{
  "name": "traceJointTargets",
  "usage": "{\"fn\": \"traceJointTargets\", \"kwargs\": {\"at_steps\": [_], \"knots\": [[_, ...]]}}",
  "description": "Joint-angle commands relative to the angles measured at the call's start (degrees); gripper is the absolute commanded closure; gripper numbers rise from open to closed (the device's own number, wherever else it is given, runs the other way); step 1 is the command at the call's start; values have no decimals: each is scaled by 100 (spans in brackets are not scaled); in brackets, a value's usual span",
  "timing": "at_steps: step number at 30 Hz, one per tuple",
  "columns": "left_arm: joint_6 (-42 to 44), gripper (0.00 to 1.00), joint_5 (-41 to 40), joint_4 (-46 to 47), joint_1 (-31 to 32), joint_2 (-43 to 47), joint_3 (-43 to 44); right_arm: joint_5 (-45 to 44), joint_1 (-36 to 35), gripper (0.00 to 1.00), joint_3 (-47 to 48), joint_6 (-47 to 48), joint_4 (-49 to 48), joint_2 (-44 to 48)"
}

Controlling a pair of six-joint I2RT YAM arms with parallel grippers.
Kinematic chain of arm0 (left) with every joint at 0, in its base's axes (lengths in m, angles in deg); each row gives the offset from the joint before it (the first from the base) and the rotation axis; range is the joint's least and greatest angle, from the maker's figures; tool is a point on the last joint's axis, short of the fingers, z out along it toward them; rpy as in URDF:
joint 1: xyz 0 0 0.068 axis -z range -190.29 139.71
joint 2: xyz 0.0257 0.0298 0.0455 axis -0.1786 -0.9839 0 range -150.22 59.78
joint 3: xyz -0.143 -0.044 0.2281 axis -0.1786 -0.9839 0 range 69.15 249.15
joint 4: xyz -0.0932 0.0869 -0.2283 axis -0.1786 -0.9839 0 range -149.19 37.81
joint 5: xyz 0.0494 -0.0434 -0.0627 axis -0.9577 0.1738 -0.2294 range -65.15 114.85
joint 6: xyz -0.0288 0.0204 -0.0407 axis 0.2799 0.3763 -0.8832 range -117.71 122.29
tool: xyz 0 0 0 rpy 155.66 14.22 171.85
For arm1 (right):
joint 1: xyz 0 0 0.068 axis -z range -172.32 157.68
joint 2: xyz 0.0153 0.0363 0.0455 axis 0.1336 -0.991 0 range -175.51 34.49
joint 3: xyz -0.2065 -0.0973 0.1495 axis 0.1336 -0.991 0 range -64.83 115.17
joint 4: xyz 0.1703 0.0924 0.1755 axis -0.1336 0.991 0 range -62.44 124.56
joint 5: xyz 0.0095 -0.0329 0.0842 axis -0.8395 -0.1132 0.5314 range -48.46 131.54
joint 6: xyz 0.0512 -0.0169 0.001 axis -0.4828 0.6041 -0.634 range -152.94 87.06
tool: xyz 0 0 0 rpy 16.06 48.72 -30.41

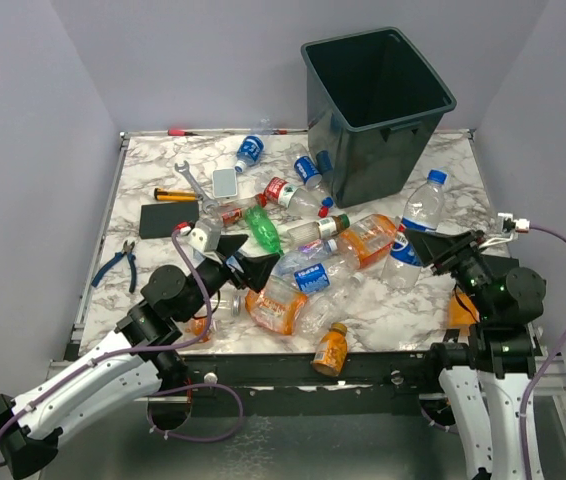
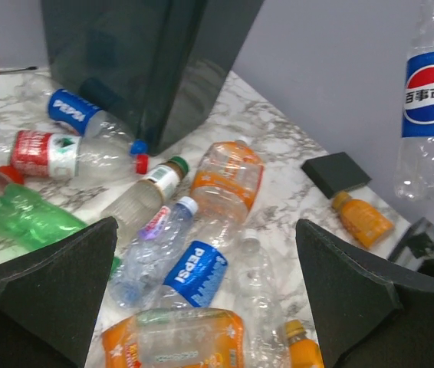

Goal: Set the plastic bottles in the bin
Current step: Pick up the plastic bottle at the center of the board, then place the plastic bottle in the trash bin.

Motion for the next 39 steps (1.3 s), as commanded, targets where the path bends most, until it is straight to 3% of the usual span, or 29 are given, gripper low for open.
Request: {"fn": "traceJointTargets", "kwargs": {"at_steps": [1,8,12,18,22,28,34,39], "knots": [[-482,1,1148,533,25,-127,-53,1652,-92,55,128,183,-44,235],[-1524,1,2347,1036,33,-903,527,1792,-411,57,600,398,-314,-312],[-1508,1,2115,1043,39,-845,618,1797,-426,59,826,417,-801,-791],[-1465,1,1429,1028,37,-230,300,1708,-762,60,1622,704,-802,-1582],[-1429,1,1085,997,34,51,95,969,-1699,60,2298,1339,-274,-2287],[-1346,1,1002,856,42,149,193,-1325,-4332,61,3138,2182,102,-3386],[-1346,1,1185,774,34,311,418,-990,-4618,60,2177,1221,-1749,-3517],[-1346,1,1819,784,34,108,604,-1217,-5087,60,2003,1054,-2509,-3901]]}}
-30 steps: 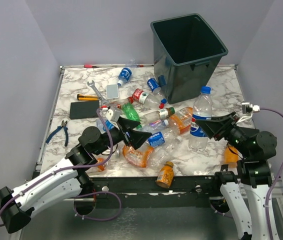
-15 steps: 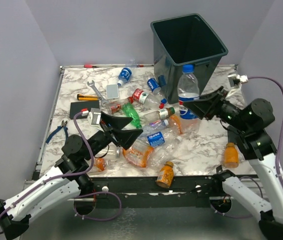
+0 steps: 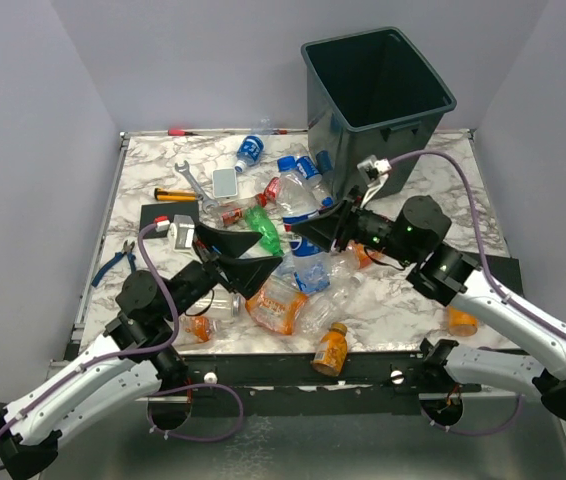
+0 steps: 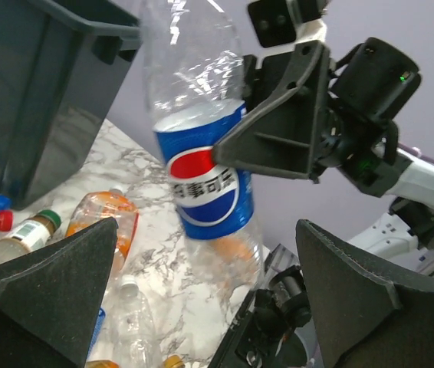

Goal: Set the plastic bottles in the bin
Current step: Place the plastic bottle in the trash bin.

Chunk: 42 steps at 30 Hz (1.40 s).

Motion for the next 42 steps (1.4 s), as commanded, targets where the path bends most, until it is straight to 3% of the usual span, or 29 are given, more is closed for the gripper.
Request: {"fn": "traceJointTargets", "kwargs": {"at_steps": [1,11,19,25,28,30,34,38,42], "knots": [[30,1,727,0,38,-210,321,-445,-422,59,-148,-228,-1302,-217],[44,1,1179,113,37,-655,316,-387,-514,59,-1362,-1236,-4260,-312],[-376,2,1722,817,35,-1012,236,-92,-520,59,-1740,-1976,-6125,-756],[-551,23,2102,969,34,-1181,292,-117,-580,59,-1745,-2030,-6346,-905],[-565,48,2105,976,40,-1206,246,-46,-635,57,-1662,-1893,-6125,-900],[-571,58,2081,980,36,-1188,207,-34,-663,54,-1619,-1791,-5862,-836],[-472,64,1940,961,34,-1000,129,81,-674,23,-1433,-1610,-4790,-530],[82,67,1423,376,35,-638,159,-66,-674,1,-910,-883,-2417,217],[1122,69,1006,-521,38,-369,326,-360,-674,0,138,142,321,750]]}}
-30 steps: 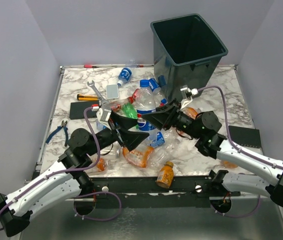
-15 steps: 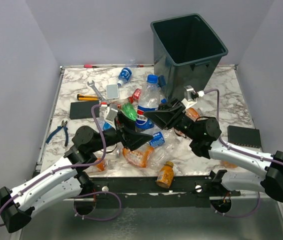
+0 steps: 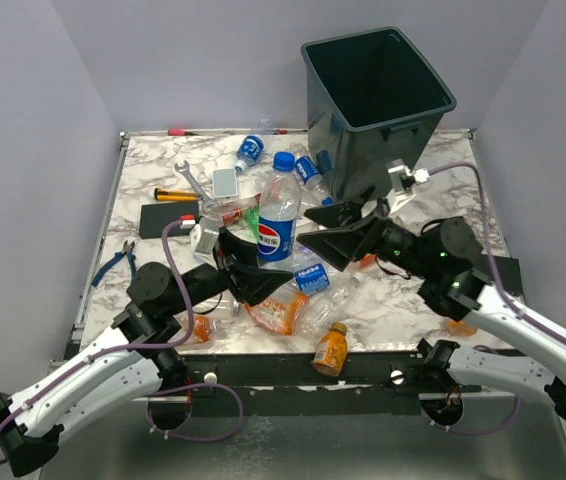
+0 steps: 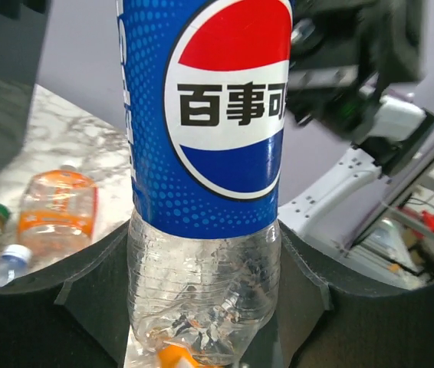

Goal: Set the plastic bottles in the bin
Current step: Place the plastic bottle in the trash bin.

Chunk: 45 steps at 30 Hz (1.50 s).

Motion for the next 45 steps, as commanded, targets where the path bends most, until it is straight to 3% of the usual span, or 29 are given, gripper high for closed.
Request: {"fn": "traceJointTargets", "kwargs": {"at_steps": [1,7,9,13,22,30,35,43,45], "knots": [[1465,69,-638,-1165,35,292,214,-400,-44,0,1378,1407,3561,526],[2838,74,-1022,-1712,34,245,29,-1318,-44,1,3782,2148,6203,-443],[3007,75,-1227,-1678,34,218,-74,-1666,-44,2,4487,2226,6700,-780],[3100,76,-1392,-1406,34,330,-264,-1934,-44,5,4994,2255,7142,-1405],[2931,78,-1452,-1151,36,559,-485,-1853,-44,14,4773,1864,6160,-1670],[2863,78,-1468,-1154,35,688,-523,-1822,-44,33,4590,1454,5639,-1879],[2833,79,-1434,-1155,35,708,-531,-1674,-44,34,4420,1214,5324,-1912],[2793,79,-1427,-1156,34,778,-507,-1477,-44,72,4318,1065,5087,-2023],[2737,73,-1466,-1164,34,804,-503,-1477,-44,86,4308,1072,5099,-2011]]}}
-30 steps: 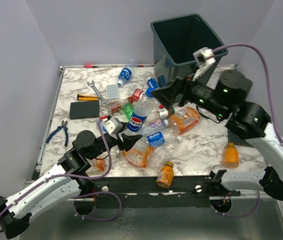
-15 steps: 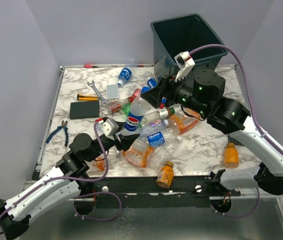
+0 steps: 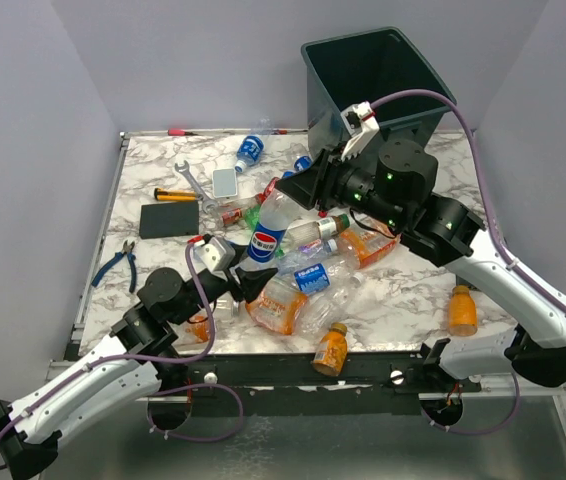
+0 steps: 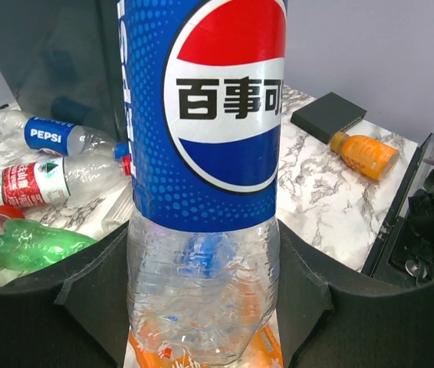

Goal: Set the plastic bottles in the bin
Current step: Place the plastic bottle in the trash bin.

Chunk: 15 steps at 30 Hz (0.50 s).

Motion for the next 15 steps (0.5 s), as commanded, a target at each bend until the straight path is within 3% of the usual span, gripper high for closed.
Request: {"fn": "traceJointTargets", "kwargs": {"at_steps": [1,4,5,11,15], "knots": [[-35,59,-6,256,40,137,-5,82,-7,97,-83,-104,-120,-49],[-188,9,-181,173,38,169,-10,-131,-7,99,50,68,142,75],[-240,1,-312,150,42,193,-21,-294,-7,99,171,204,291,128],[-382,1,-1334,150,39,629,-276,-2222,-7,100,1464,1418,1036,377],[-422,1,-2025,164,34,792,-316,-3951,-5,99,1778,2732,116,435]]}}
